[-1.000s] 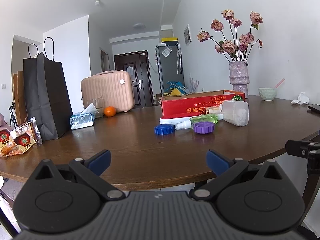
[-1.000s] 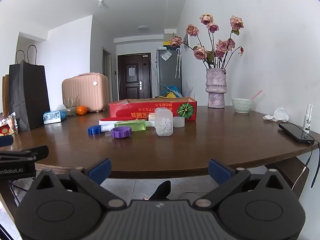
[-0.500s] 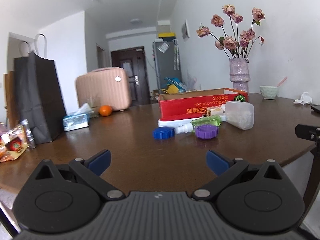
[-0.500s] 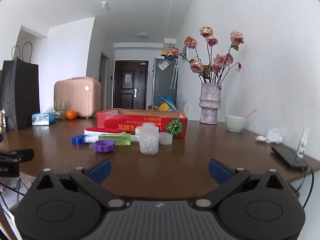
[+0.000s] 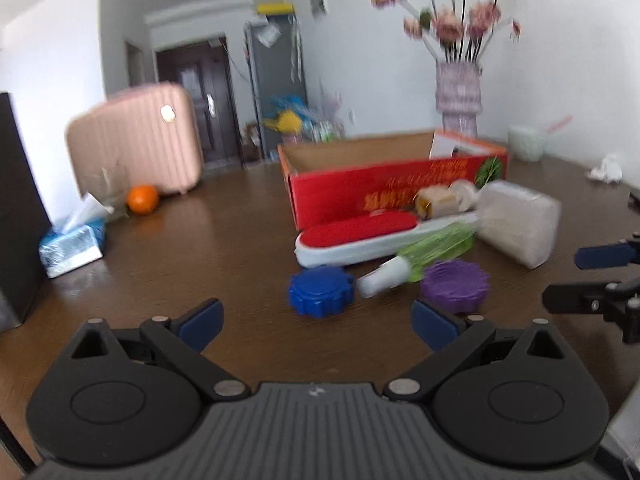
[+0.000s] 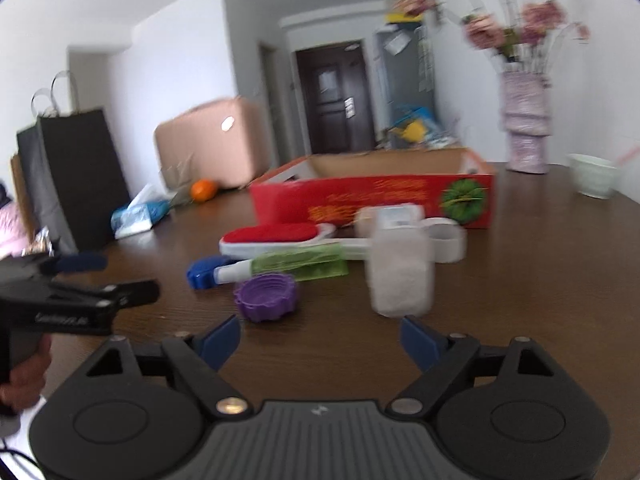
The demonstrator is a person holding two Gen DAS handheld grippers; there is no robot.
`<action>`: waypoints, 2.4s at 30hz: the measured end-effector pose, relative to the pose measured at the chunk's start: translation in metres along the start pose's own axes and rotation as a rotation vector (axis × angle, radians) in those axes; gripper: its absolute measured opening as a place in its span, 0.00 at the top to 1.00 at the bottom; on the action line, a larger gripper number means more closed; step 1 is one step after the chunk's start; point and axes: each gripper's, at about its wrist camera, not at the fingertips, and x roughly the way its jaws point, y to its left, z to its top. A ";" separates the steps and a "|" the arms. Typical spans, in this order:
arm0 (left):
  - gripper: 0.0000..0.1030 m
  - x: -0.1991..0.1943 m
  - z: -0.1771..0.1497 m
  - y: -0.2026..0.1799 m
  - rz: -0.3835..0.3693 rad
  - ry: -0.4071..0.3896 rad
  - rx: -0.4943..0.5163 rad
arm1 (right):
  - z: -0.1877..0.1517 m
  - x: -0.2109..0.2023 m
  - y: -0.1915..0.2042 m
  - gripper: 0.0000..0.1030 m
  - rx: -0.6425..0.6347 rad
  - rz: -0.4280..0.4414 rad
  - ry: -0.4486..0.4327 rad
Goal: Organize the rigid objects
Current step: 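Grasp the blue cap with the left tool while the right tool grasps the purple cap, then carry both caps into the red box and open both tools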
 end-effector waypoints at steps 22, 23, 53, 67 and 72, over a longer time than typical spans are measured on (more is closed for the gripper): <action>0.47 0.082 0.018 0.027 -0.195 0.154 0.000 | 0.026 0.070 0.029 0.49 -0.164 0.066 0.110; 0.47 0.078 0.017 0.027 -0.183 0.156 -0.003 | 0.025 0.065 0.027 0.49 -0.163 0.063 0.102; 0.47 -0.014 0.079 0.034 -0.076 -0.132 -0.178 | 0.090 -0.051 -0.090 0.49 0.028 -0.210 -0.262; 0.47 0.239 0.231 0.025 -0.015 0.073 -0.163 | 0.239 0.191 -0.165 0.49 0.000 -0.239 0.037; 0.46 0.311 0.232 0.006 0.087 0.152 -0.067 | 0.252 0.272 -0.188 0.49 -0.023 -0.276 0.160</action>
